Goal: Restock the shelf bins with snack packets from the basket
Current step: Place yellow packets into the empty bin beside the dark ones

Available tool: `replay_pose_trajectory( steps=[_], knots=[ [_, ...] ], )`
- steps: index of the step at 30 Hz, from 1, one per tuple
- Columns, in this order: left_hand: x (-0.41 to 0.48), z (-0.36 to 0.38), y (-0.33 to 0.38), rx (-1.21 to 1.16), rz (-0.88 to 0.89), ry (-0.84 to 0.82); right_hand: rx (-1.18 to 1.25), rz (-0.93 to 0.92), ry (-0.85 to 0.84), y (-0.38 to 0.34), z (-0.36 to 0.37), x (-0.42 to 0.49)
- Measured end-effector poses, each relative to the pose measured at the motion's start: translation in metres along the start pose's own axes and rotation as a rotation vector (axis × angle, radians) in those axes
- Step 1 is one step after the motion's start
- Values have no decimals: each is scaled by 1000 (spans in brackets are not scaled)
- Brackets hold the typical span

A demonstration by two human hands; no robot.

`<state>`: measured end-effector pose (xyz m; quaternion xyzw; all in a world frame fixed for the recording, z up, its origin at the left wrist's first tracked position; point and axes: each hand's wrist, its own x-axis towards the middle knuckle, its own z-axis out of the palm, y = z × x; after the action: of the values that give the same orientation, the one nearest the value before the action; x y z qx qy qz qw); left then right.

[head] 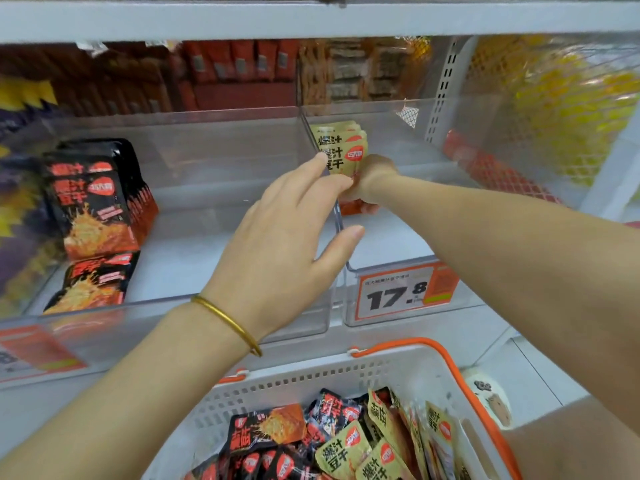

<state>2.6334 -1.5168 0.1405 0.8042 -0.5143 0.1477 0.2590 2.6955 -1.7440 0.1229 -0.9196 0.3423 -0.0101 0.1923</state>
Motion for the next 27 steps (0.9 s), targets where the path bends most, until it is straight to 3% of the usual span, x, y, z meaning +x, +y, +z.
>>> replay_pose_trajectory(
  steps=[11, 16, 19, 22, 24, 27],
  knots=[
    [-2, -1, 1, 13, -11, -15, 72, 36, -120, 2, -2, -4],
    [-3, -6, 5, 48, -26, -8, 136, 24, -66, 7, -23, -26],
    [-16, -14, 18, 57, 60, 154, 125, -71, 45, 7, -52, -65],
    [-49, -12, 33, 16, 178, 215, 330, -274, 129, 18, -84, -150],
    [-73, 1, 36, 1, 224, 89, 393, -392, -19, 31, -89, -206],
    [-99, 31, 30, -11, 195, -161, 120, -367, -445, 54, -44, -232]
  ],
)
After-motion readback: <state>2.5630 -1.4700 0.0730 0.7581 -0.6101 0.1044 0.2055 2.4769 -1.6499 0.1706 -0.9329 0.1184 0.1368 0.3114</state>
